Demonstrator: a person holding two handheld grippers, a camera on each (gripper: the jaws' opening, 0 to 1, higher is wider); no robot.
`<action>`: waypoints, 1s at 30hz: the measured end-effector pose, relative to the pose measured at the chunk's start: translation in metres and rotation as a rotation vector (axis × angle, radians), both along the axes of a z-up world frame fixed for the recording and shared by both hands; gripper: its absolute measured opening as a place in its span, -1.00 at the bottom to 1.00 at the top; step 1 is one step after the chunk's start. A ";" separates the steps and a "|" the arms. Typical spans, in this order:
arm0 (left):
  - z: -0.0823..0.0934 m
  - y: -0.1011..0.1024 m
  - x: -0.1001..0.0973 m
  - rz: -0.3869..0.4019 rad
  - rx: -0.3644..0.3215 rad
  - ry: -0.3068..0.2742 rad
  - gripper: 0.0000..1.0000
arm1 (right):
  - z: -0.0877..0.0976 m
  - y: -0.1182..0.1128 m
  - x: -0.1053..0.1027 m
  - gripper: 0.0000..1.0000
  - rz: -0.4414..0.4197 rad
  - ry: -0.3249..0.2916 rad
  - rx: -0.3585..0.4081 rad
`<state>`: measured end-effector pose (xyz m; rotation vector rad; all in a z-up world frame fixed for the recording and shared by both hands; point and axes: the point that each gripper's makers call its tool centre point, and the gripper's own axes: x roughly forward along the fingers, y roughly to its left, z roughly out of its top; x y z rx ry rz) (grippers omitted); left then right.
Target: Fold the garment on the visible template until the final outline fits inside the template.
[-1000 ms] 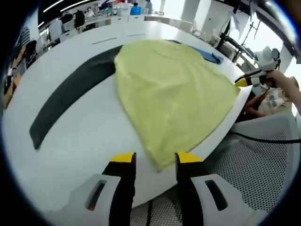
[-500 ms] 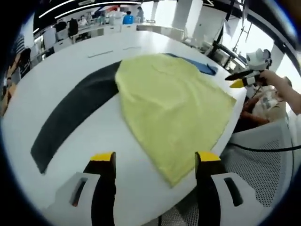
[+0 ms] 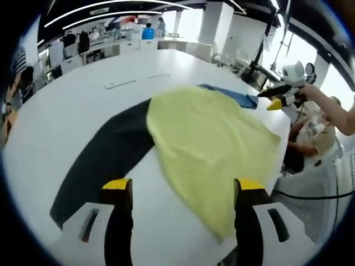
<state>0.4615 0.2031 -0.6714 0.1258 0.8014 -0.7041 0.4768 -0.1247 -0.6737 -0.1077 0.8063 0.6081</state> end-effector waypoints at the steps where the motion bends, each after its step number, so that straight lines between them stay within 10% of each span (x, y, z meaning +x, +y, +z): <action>1: 0.003 -0.002 0.005 -0.004 -0.004 -0.007 0.42 | 0.003 0.000 0.006 0.41 0.004 -0.010 -0.002; 13: 0.011 -0.003 0.059 -0.012 -0.028 -0.039 0.48 | 0.014 0.004 0.055 0.63 0.040 -0.033 -0.011; 30: 0.003 -0.016 0.134 -0.046 -0.025 -0.073 0.36 | 0.007 0.034 0.129 0.37 0.101 -0.049 0.020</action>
